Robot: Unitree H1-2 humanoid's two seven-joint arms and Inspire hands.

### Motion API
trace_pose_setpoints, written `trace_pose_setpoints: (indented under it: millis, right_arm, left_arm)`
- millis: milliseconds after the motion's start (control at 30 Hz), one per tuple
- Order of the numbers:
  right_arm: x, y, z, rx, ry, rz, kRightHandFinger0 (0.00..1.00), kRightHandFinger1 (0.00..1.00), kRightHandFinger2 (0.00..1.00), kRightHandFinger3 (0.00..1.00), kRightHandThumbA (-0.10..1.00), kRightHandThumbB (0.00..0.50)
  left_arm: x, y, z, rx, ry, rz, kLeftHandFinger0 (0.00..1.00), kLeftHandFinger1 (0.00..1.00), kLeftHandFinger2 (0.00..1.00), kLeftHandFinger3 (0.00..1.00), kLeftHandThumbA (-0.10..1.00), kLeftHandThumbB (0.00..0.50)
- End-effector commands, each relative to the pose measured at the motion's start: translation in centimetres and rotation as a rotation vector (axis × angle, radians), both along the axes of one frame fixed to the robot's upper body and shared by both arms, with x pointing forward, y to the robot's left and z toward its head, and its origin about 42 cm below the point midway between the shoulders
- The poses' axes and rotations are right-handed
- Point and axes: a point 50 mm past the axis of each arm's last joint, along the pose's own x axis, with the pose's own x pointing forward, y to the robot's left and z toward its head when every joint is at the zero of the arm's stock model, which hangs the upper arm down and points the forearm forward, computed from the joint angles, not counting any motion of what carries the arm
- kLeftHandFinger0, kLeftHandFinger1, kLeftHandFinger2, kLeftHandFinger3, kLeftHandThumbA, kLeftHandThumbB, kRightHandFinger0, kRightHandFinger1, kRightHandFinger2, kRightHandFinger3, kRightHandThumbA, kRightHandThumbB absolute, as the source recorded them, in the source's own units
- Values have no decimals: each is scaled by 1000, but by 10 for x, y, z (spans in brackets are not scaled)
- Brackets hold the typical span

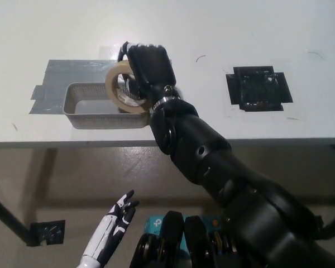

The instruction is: The robot picks the tape placed on the black area with right hand and places it in the small grey container.

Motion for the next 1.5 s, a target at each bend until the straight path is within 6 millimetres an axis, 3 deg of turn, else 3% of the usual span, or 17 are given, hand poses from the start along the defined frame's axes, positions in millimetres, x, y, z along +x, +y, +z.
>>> trace_pose_setpoints:
  millis: [0, 133, 400, 567, 667, 800, 833, 867, 933, 1000, 1033, 1100, 1133, 1167, 1267, 1367, 1467]
  right_arm:
    - [1, 14, 13, -22, 89, 31, 1000, 1000, 1000, 1000, 959, 451]
    - [2, 12, 13, -12, 96, 34, 1000, 1000, 1000, 1000, 1000, 446]
    - [4, 12, 18, 13, 107, 55, 1000, 1000, 1000, 1000, 1000, 500]
    - [7, 13, 32, 87, 102, 113, 1000, 1000, 1000, 1000, 1000, 500]
    - [16, 4, 66, 166, 55, 171, 1000, 1000, 1000, 1000, 1000, 500]
    - [19, -37, 115, 361, -64, 267, 1000, 1000, 1000, 1000, 1000, 498]
    - [11, -59, 125, 391, -101, 297, 1000, 1000, 1000, 1000, 1000, 481]
    - [7, -67, 130, 403, -114, 311, 1000, 1000, 1000, 1000, 1000, 467]
    - [-18, -105, 139, 483, -167, 349, 1000, 1000, 1000, 1000, 1000, 439]
    - [-38, -130, 143, 543, -179, 367, 1000, 1000, 1000, 1000, 1000, 451]
    - [-58, -153, 144, 561, -191, 367, 1000, 1000, 1000, 1000, 1000, 470]
    - [-96, -193, 128, 635, -195, 363, 1000, 1000, 1000, 1000, 1000, 465]
    - [-106, -202, 124, 640, -203, 357, 1000, 1000, 1000, 1000, 1000, 470]
    - [-127, -222, 112, 694, -225, 365, 1000, 1000, 1000, 1000, 1000, 433]
    - [-172, -262, 84, 802, -270, 323, 1000, 1000, 1000, 1000, 1000, 447]
    - [-206, -283, 59, 892, -210, 294, 1000, 1000, 1000, 1000, 1000, 478]
    - [-231, -290, 32, 938, -148, 291, 1000, 1000, 1000, 1000, 1000, 452]
  left_arm:
    - [5, -4, 15, 9, -42, -39, 1000, 1000, 907, 1000, 1000, 91]
    - [6, -5, 15, 1, -42, -41, 1000, 1000, 894, 1000, 1000, 101]
    - [8, -7, 17, 7, -57, -57, 1000, 1000, 869, 1000, 1000, 79]
    - [10, -8, 19, 9, -61, -58, 1000, 1000, 873, 1000, 1000, 72]
    - [13, -8, 19, 21, -82, -57, 1000, 1000, 882, 1000, 1000, 53]
    - [18, -7, 19, 15, -85, -40, 1000, 1000, 939, 1000, 1000, 68]
    - [18, -6, 18, 16, -82, -33, 1000, 1000, 988, 1000, 1000, 84]
    - [19, -5, 18, 9, -82, -27, 1000, 1000, 1000, 1000, 1000, 99]
    - [21, -1, 18, -9, -82, -11, 1000, 1000, 1000, 1000, 1000, 92]
    - [26, 4, 20, -18, -91, 5, 1000, 1000, 1000, 1000, 1000, 93]
    - [29, 4, 21, -43, -92, 19, 1000, 1000, 1000, 1000, 1000, 87]
    - [32, 9, 22, -55, -109, 38, 1000, 1000, 1000, 1000, 1000, 60]
    - [34, 11, 23, -59, -111, 44, 1000, 1000, 1000, 1000, 1000, 66]
    - [36, 14, 26, -56, -110, 49, 1000, 1000, 1000, 1000, 1000, 69]
    - [46, 19, 29, -91, -120, 63, 1000, 1000, 1000, 1000, 1000, 79]
    - [49, 21, 27, -107, -111, 69, 1000, 1000, 1000, 1000, 1000, 88]
    - [51, 22, 23, -120, -91, 78, 1000, 1000, 1000, 1000, 1000, 86]
